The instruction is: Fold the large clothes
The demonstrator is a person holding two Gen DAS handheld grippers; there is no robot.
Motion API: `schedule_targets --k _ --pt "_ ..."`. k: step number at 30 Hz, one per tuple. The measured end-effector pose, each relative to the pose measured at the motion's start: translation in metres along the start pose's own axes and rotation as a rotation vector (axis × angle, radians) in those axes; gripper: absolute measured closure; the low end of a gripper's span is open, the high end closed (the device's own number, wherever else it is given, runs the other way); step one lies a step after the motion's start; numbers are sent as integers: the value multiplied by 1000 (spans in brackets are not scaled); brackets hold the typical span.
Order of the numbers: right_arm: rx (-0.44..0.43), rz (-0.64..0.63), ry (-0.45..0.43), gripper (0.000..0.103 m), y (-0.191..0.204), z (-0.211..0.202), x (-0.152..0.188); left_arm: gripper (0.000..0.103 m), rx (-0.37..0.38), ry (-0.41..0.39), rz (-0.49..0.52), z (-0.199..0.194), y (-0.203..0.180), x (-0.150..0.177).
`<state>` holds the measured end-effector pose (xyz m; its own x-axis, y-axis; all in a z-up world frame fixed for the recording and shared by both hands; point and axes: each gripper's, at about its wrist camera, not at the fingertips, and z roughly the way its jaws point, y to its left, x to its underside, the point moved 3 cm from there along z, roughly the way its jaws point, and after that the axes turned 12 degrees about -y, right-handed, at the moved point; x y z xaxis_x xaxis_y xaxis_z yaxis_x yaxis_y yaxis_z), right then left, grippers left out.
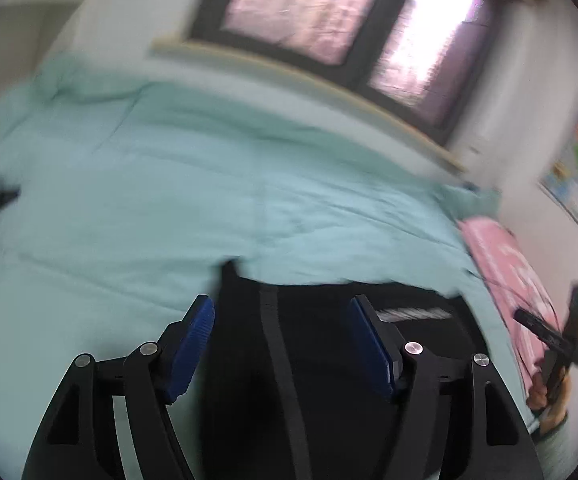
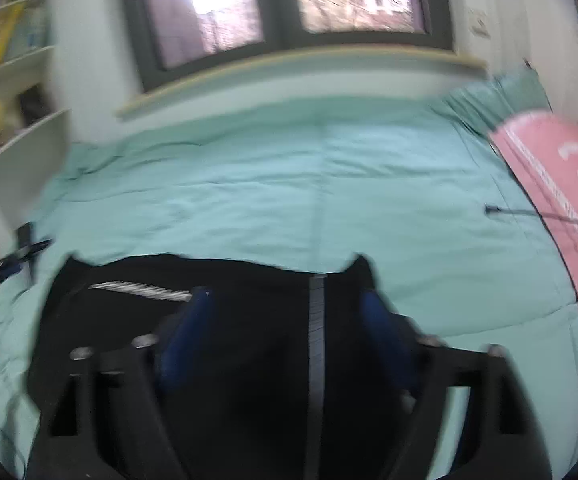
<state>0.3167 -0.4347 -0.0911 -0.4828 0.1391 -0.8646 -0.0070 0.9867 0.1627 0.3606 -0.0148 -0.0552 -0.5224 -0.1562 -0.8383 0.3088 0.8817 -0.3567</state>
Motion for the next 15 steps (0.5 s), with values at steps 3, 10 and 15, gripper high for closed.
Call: schedule_targets --k 3,10,15 --pt "-42 -45 102 18 45 -17 19 32 51 72 87 1 -61 34" --pt "26 -105 402 25 97 39 128 32 -40 366 92 85 -98 154" --pt "22 -84 420 25 95 47 131 35 -35 353 20 89 -90 142"
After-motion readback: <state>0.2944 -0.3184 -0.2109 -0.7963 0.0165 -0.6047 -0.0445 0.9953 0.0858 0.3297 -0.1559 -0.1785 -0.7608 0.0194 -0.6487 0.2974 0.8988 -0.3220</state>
